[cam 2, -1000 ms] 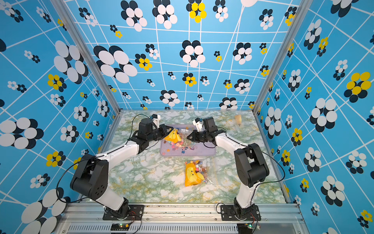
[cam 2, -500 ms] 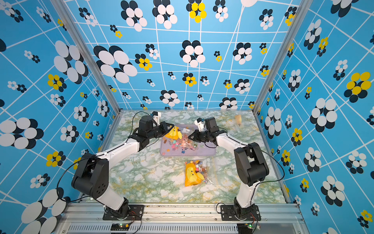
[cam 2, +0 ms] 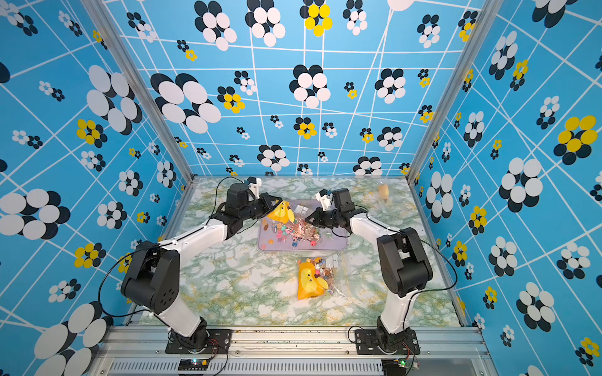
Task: Pour candies out of the ziploc bag
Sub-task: 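Pour the candies out of the ziploc bag onto the tray.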
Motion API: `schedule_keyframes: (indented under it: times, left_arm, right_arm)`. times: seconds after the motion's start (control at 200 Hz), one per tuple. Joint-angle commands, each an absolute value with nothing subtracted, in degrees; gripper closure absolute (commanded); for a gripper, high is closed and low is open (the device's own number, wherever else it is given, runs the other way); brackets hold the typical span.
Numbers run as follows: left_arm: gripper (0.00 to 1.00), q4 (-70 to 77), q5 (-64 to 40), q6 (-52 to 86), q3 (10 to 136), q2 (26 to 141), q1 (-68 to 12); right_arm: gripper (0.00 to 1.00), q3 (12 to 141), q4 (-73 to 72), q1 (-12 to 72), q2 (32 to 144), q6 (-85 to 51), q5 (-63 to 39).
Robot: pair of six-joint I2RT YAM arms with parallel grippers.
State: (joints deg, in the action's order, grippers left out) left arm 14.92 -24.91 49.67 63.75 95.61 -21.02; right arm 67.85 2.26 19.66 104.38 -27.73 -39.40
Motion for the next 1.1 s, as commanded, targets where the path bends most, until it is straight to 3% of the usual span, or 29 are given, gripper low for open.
schedule_keyframes:
  times: [0.0, 1.094]
  left_arm:
    - [1.00, 17.0, -25.5, 48.2, 67.0, 96.5, -20.8]
    - [1.00, 15.2, -26.1, 47.7, 75.4, 101.2, -21.6]
  right_arm:
    - [1.00, 68.3, 1.6, 18.9, 105.2, -27.9, -40.3]
    - [1.00, 75.2, 4.3, 16.4, 107.4, -27.2, -40.2]
